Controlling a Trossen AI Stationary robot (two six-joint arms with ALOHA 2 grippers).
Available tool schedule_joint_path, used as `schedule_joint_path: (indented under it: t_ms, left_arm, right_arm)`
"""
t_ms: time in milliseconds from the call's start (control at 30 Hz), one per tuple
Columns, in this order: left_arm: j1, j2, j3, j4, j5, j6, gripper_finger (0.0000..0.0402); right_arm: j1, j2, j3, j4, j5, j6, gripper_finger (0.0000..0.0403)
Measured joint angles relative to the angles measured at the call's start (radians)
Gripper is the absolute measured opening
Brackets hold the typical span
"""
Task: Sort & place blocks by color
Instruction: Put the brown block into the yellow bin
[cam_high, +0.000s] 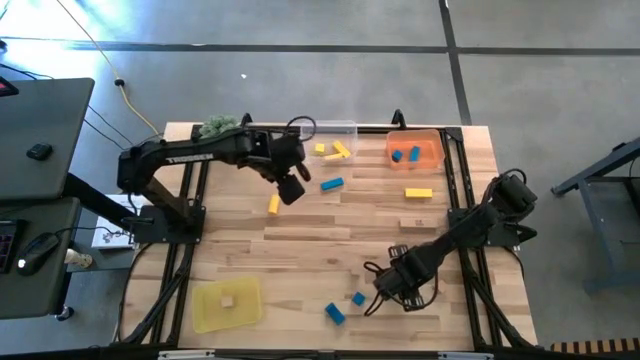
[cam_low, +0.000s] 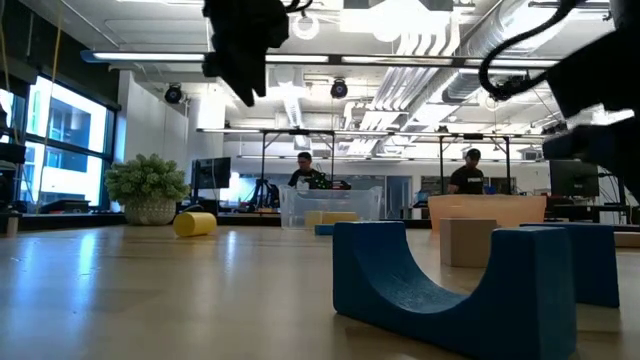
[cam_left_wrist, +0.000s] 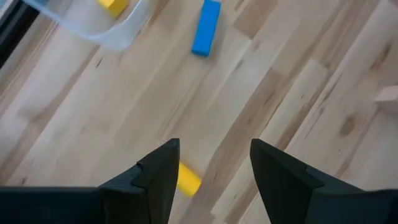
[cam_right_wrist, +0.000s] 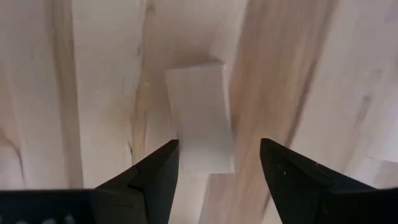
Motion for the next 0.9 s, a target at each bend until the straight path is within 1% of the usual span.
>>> schedule_joint_path:
  t_ms: [67,200,400,500,700,800,900]
  left_arm:
    - [-0.018,-0.005,0.000,-0.028,-0.018,-0.024,0.0186]
    - [-0.051,-0.009,0.000,-0.052,-0.053,-0.072,0.0186]
    - [-0.089,-0.009,0.000,-0.053,-0.055,-0.124,0.0186]
    - [-0.104,-0.008,0.000,-0.057,-0.056,-0.141,0.0186]
    - [-0.110,-0.008,0.000,-0.061,-0.014,-0.153,0.0186]
    - [-0.109,-0.008,0.000,-0.061,-0.006,-0.156,0.0186]
    - [-0.103,-0.008,0.000,-0.061,-0.003,-0.156,0.0186]
  right_arm:
    - [0.004,0.000,-0.018,0.022,-0.015,0.000,0.0213]
    - [0.019,0.000,-0.038,0.029,-0.013,-0.003,0.0213]
    - [0.040,0.002,-0.052,0.055,0.033,-0.002,0.0210]
    - [0.044,0.002,-0.053,0.059,0.051,-0.002,0.0190]
    - [0.043,0.019,-0.051,0.067,0.057,0.001,0.0123]
    - [0.043,0.026,-0.051,0.070,0.050,0.001,0.0108]
    - [0.043,0.027,-0.051,0.070,0.049,0.001,0.0107]
